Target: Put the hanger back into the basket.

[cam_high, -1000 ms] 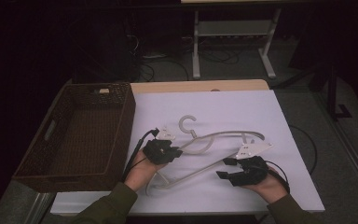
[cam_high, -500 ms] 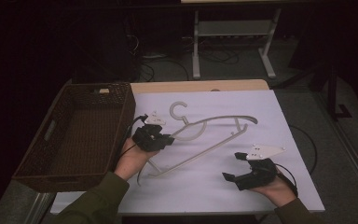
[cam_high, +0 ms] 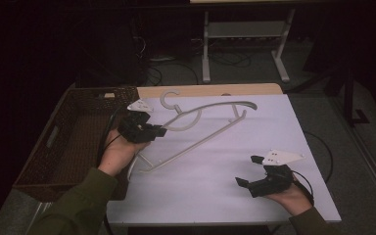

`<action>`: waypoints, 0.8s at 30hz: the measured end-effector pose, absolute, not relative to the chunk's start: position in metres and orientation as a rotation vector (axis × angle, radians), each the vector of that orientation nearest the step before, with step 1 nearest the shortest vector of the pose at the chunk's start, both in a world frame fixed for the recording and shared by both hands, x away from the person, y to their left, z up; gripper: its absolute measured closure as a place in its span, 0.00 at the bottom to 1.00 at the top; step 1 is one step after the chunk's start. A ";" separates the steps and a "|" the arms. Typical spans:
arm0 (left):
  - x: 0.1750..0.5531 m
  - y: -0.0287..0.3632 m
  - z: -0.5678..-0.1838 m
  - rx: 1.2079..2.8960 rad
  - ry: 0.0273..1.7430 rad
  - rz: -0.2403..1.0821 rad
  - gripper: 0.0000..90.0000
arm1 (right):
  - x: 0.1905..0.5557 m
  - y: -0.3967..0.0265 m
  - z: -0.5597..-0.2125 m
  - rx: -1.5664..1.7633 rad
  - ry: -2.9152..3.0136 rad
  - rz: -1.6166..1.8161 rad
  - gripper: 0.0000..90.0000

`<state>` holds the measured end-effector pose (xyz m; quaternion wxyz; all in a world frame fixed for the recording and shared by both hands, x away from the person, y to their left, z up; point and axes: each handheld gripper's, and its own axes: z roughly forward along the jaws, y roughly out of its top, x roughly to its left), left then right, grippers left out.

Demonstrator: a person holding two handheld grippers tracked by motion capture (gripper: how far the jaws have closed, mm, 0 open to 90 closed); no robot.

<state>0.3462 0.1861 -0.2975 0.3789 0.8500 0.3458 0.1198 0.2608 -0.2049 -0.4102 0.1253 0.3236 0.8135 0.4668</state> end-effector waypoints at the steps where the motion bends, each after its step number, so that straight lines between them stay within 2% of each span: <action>1: 0.347 0.190 -0.295 2.170 0.890 0.310 0.91 | 0.261 -0.205 -0.410 0.938 2.371 1.360 0.07; 24: 0.359 0.282 -0.258 2.103 1.028 0.458 0.91 | 0.262 -0.205 -0.412 0.937 2.376 1.357 0.07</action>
